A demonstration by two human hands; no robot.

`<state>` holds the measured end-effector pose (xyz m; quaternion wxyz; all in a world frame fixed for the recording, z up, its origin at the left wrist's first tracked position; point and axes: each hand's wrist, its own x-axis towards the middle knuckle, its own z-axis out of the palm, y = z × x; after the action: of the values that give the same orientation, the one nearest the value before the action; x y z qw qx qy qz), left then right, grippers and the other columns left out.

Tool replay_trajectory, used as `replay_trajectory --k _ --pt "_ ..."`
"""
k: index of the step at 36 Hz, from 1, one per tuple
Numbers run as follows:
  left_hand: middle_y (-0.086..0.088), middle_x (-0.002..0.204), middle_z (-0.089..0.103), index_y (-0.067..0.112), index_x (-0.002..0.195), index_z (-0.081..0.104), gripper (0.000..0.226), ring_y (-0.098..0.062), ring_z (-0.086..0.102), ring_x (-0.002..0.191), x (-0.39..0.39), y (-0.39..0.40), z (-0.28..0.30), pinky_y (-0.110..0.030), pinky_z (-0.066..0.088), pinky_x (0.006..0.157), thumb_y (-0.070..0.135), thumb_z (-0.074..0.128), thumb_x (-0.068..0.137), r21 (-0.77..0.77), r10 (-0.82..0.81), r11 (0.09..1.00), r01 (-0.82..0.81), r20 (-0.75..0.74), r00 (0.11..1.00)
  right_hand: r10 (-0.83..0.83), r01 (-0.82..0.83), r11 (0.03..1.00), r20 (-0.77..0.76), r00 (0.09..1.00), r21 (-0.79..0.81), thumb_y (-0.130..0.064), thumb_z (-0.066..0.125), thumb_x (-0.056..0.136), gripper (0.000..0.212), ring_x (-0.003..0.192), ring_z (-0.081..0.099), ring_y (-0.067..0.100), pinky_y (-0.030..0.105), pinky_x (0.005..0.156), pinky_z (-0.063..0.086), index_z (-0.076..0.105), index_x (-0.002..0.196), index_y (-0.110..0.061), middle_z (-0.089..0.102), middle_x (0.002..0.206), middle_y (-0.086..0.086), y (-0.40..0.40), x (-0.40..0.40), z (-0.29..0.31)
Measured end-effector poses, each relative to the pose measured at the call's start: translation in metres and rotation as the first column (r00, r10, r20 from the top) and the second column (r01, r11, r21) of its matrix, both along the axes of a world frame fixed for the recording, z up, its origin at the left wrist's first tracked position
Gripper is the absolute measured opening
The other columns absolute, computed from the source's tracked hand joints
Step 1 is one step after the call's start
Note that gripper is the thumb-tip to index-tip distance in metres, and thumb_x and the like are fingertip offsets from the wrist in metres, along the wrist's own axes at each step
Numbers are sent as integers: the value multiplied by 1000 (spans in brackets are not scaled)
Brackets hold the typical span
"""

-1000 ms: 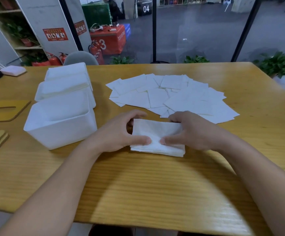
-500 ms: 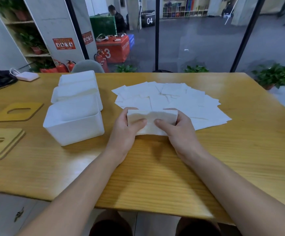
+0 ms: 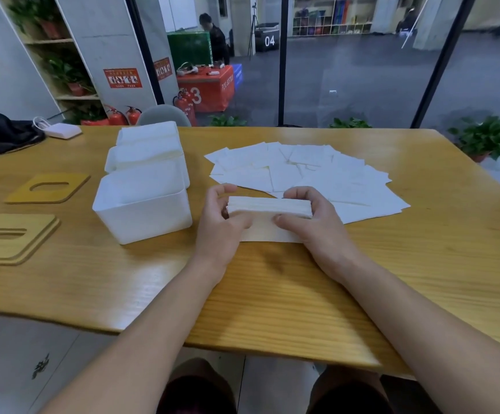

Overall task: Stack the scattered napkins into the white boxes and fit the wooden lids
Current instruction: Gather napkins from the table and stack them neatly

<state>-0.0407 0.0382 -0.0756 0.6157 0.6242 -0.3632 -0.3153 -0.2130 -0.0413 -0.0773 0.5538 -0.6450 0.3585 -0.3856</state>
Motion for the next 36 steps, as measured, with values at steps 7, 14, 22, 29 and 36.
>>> replay_trajectory --k 7,14,22,29,36 --pt "1 124 68 44 129 58 63 -23 68 104 -4 1 -1 -45 59 89 16 69 73 17 -57 998 56 73 996 17 -17 1000 22 1000 -7 -19 88 84 47 99 75 27 39 85 59 63 122 -31 78 112 4 0 1 -2" --pt "3 118 66 43 127 57 59 -12 66 90 -2 1 -2 -37 57 80 17 68 75 24 -48 999 46 78 996 30 -30 1000 27 999 8 -28 92 83 40 90 75 18 43 83 58 69 115 -24 77 104 4 0 -2 1" --pt "-4 123 68 43 129 62 58 -16 66 90 -3 5 2 -50 61 86 16 70 78 -5 -65 998 66 94 993 24 -26 998 -33 999 -62 -44 96 77 49 116 72 16 48 108 55 73 119 -35 71 127 -11 1 -2 1" --pt "-6 131 65 48 132 61 64 -37 68 113 1 3 0 -58 59 97 20 73 75 9 -76 997 76 112 991 58 -58 998 -7 998 -7 -32 97 79 45 104 78 24 47 97 61 73 117 -28 80 114 -1 0 -5 1" --pt "0 137 61 54 134 58 68 -29 64 122 1 3 -1 -57 56 105 22 77 77 0 -82 997 82 99 992 55 -55 998 -6 998 -27 -30 92 85 36 101 78 22 41 92 60 73 115 -24 80 110 1 2 -6 3"
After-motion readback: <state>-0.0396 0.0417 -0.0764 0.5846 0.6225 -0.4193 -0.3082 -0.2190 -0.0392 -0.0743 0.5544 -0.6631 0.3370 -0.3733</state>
